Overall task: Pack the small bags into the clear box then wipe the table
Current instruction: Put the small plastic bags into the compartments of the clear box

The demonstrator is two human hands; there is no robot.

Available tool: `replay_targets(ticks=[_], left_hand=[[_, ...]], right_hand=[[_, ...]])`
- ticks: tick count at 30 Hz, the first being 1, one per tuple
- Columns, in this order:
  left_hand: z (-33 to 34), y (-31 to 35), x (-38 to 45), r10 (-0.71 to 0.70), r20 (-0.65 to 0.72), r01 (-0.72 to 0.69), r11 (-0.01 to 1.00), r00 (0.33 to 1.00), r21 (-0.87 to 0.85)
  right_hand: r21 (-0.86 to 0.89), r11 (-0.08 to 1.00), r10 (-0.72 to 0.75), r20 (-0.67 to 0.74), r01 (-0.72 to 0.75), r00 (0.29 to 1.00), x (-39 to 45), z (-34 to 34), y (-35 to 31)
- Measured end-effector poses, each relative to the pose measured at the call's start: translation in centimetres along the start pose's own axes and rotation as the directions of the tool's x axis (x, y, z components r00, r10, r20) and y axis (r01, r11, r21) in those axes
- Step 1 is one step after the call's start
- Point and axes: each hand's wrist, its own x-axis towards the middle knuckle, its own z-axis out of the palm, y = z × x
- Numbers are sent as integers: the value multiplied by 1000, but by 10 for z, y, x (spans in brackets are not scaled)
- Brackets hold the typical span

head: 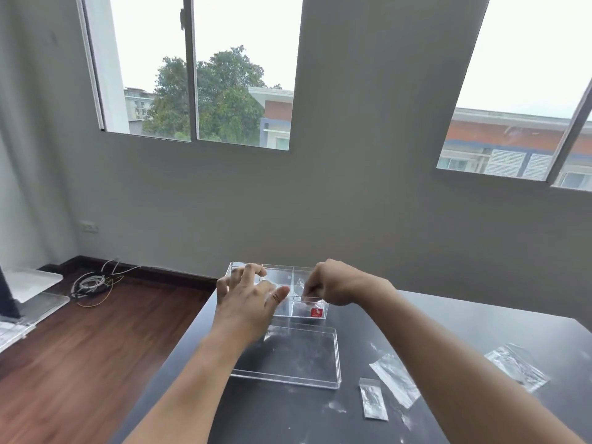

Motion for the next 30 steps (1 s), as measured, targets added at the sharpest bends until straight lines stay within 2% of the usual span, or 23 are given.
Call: replay_targets(ticks=[4,7,12,17,19,21,25,27,30], left_hand=[[-2,-6,1,113,-95,-117,992,989,-39],[-6,-7,3,123,-152,-135,989,981,-68],[-7,-4,1,151,-49,-153,988,987,-26],[-4,-1,1,166,1,-166,986,986,-27],[-2,-3,0,164,-8,-165,986,986,-27],[-2,-3,-1,161,-39,-163,986,986,-34],[-10,5,-6,223,-230,-245,967,947,-69],[-14,14,-10,305,-268,-336,939,914,-77],[-18,34,-17,465,-228,-495,863,856,-100]], right_hand=[[36,999,-13,-2,13,1000,-1,-1,3],[51,999,-17,16,16,1000,-2,-4,3],[62,998,-11,79,6,997,-10,-9,3],[23,999,-27,61,26,998,-11,-4,4],[24,999,-29,-8,29,1000,-11,1,7],[16,998,-53,-138,56,989,-16,5,9],[19,986,-146,-377,165,914,-43,3,10],[-21,985,-166,-418,173,893,-64,2,13],[-46,993,-120,-393,111,912,-99,3,21]])
